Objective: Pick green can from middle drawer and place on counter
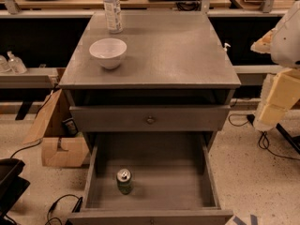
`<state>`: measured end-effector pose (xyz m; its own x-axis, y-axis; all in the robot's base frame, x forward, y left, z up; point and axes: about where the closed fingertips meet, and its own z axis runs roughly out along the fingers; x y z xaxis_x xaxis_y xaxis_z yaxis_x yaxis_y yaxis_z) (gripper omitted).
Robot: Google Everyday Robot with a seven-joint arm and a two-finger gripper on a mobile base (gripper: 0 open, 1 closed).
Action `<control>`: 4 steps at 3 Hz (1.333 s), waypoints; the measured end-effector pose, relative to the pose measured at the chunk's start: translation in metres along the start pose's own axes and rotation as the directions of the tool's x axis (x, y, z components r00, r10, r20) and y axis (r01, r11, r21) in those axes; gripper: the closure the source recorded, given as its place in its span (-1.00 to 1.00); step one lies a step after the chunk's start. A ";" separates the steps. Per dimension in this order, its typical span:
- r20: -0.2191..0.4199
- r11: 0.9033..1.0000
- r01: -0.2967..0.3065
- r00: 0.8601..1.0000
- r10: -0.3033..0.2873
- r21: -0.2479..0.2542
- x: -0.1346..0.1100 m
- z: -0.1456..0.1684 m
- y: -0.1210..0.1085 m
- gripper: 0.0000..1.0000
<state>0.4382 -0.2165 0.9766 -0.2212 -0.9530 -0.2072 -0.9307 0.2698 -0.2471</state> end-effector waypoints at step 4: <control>0.425 0.992 -0.046 0.901 0.091 -0.115 0.019 0.161 0.069 -1.00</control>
Offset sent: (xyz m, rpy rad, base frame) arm 0.0052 0.0118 -0.1203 0.4775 -0.0983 0.0650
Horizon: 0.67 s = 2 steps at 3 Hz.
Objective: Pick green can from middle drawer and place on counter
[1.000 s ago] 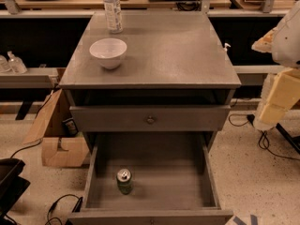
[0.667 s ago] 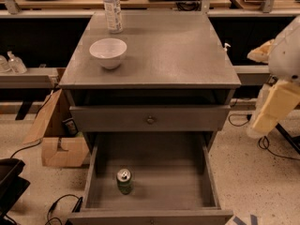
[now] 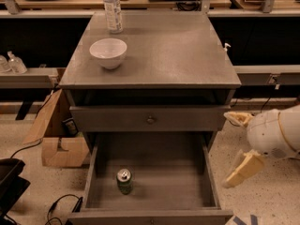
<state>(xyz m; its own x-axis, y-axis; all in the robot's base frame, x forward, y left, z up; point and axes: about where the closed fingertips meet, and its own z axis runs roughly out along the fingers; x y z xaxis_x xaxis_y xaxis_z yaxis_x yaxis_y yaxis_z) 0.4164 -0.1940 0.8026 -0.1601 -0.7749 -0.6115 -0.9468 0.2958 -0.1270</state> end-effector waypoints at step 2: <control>0.336 0.996 0.008 0.941 -0.037 0.086 0.020 0.096 -0.024 -1.00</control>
Offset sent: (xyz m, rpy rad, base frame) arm 0.0658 0.0375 -0.1138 0.3912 -0.2548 0.0223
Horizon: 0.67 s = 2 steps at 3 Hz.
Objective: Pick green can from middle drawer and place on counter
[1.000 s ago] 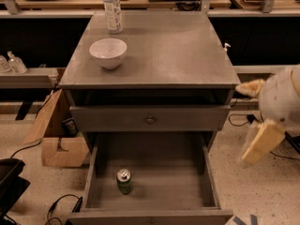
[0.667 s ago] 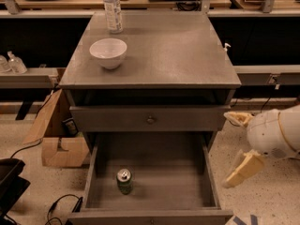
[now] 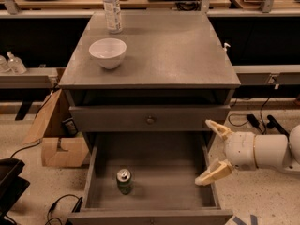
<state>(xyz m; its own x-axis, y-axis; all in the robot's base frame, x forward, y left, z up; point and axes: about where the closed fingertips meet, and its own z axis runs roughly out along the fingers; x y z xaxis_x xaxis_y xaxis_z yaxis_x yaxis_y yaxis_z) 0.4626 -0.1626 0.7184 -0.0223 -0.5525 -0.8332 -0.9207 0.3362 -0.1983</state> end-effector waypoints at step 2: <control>0.025 1.000 0.012 1.000 -0.011 -0.026 0.006 0.019 0.002 -1.00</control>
Offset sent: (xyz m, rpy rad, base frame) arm 0.0091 0.0162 -0.0230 0.0294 -0.0024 0.0448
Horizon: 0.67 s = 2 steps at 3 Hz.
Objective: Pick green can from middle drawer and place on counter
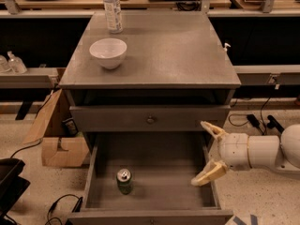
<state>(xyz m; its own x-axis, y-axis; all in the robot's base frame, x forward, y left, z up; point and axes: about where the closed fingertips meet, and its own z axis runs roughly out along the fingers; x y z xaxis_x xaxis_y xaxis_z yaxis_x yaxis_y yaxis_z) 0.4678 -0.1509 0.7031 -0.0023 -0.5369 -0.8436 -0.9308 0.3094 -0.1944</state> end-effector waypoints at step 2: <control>0.167 0.984 0.146 0.977 -0.129 -0.098 0.018 0.158 0.021 -1.00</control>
Offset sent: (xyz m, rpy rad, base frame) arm 0.0557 0.1699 -0.1470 0.1599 -0.1421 0.2702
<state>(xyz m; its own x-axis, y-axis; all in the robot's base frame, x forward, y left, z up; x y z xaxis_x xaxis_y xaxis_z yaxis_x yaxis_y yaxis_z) 0.5061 -0.0299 0.6043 0.1785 -0.4333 -0.8834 -0.9523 0.1496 -0.2659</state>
